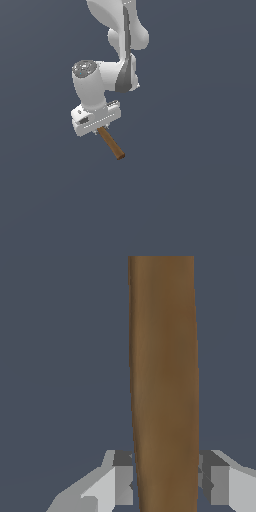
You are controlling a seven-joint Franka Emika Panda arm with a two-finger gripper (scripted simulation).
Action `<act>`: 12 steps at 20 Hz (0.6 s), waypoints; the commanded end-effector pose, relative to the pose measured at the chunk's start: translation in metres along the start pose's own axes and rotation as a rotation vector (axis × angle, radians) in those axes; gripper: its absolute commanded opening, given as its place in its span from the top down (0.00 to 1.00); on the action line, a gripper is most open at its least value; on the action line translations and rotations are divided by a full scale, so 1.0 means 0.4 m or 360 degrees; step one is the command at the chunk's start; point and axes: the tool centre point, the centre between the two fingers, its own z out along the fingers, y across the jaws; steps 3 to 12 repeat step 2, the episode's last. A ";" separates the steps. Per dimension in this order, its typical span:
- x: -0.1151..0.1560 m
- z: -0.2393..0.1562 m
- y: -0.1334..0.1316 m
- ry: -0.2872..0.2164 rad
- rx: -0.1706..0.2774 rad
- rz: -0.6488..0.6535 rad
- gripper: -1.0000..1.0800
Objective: Pick up the object and move it to a goal position.
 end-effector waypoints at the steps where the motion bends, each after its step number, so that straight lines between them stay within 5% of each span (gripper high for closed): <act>1: -0.006 -0.012 0.009 0.0002 -0.0003 -0.0002 1.00; 12: -0.006 -0.013 0.010 0.0002 -0.0003 -0.0002 1.00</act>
